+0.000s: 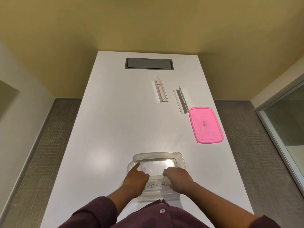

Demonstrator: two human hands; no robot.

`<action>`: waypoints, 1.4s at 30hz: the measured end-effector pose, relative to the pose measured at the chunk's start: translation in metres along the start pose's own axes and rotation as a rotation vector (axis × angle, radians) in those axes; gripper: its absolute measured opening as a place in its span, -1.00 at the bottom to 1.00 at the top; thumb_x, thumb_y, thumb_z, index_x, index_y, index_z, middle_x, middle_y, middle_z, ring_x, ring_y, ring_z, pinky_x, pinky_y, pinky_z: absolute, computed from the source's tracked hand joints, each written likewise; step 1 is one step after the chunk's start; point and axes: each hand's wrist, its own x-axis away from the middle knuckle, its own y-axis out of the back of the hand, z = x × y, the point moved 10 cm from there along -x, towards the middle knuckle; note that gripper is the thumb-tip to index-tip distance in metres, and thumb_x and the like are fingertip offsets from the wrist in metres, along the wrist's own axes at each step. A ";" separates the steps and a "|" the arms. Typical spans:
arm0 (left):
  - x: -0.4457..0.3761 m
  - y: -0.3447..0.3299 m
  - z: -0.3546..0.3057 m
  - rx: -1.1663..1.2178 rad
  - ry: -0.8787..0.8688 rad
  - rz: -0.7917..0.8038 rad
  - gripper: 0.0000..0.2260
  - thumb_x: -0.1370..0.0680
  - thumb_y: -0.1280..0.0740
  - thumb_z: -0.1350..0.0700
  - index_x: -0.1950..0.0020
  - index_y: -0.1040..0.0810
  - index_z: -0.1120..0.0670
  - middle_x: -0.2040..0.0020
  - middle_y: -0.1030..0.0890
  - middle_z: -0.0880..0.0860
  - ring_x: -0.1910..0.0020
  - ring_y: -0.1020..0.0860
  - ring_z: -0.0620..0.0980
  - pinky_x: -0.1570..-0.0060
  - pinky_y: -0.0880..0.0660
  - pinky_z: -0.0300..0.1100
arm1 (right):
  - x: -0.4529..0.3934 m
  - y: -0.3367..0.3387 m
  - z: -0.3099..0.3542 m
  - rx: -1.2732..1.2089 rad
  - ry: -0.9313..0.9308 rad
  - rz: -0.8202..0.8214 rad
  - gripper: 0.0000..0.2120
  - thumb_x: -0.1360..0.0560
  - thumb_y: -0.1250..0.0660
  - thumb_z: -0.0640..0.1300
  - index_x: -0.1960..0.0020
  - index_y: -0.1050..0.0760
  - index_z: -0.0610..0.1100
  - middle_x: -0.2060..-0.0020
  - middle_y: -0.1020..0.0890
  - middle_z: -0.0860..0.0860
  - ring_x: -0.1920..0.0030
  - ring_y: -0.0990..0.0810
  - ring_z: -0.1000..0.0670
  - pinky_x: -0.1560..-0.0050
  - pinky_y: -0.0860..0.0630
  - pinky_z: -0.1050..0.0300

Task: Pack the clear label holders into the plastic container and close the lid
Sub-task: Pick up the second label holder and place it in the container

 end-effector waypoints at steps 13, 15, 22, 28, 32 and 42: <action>-0.002 -0.003 0.000 0.017 -0.005 -0.023 -0.80 -0.52 -0.39 0.15 -0.14 -0.58 0.10 -0.02 -0.70 0.13 -0.10 -0.65 0.10 -0.60 0.06 0.08 | 0.006 -0.003 0.001 -0.003 -0.015 -0.042 -0.59 -0.48 -0.40 -0.23 -0.29 -0.46 -0.01 -0.17 -0.61 0.00 -0.08 -0.63 -0.12 -0.02 -0.58 -0.02; -0.002 -0.002 -0.001 0.028 -0.011 -0.023 -0.78 -0.52 -0.40 0.15 -0.15 -0.58 0.10 -0.05 -0.70 0.12 -0.12 -0.64 0.10 -0.60 0.04 0.10 | 0.006 -0.004 0.000 -0.017 -0.017 -0.035 -0.57 -0.48 -0.42 -0.20 -0.32 -0.46 0.00 -0.20 -0.60 0.00 -0.12 -0.63 -0.12 -0.05 -0.57 -0.02; 0.001 0.016 -0.006 0.200 -0.146 -0.047 -0.54 -0.53 -0.39 -0.04 -0.40 -0.47 0.04 -0.43 -0.48 0.05 -0.39 -0.44 0.09 -0.49 -0.24 0.02 | 0.010 0.012 -0.005 -0.134 0.002 -0.062 -0.50 -0.48 -0.47 0.08 -0.36 -0.44 0.06 -0.25 -0.59 0.06 -0.22 -0.58 -0.05 -0.19 -0.53 0.00; 0.002 0.073 0.012 0.482 -0.127 -0.395 -0.72 -0.57 -0.29 -0.06 -0.25 -0.55 -0.06 -0.32 -0.53 -0.11 -0.29 -0.49 -0.07 -0.25 -0.47 -0.13 | 0.013 0.065 -0.016 -0.422 0.004 -0.249 -0.61 -0.53 -0.43 0.08 -0.32 -0.51 0.05 -0.12 -0.69 0.13 -0.11 -0.64 0.11 -0.18 -0.56 0.07; -0.009 0.109 0.038 0.549 -0.056 -0.564 -0.79 -0.56 -0.30 0.00 -0.17 -0.57 -0.04 -0.20 -0.57 -0.10 -0.18 -0.52 -0.07 -0.10 -0.51 -0.20 | 0.002 0.108 -0.024 -0.513 0.010 -0.381 -0.71 -0.55 -0.41 -0.02 -0.25 -0.57 -0.03 0.09 -0.72 0.12 0.06 -0.67 0.09 -0.07 -0.61 0.02; -0.069 0.121 0.137 0.605 0.213 -0.529 -0.67 -0.56 -0.35 0.08 -0.33 -0.50 0.07 -0.26 -0.56 0.01 -0.22 -0.53 0.05 -0.07 -0.50 -0.10 | -0.082 0.176 -0.084 -0.719 -0.184 -0.442 -0.72 -0.53 -0.44 -0.08 -0.23 -0.59 -0.09 0.15 -0.69 0.10 0.12 -0.66 0.07 -0.05 -0.59 0.06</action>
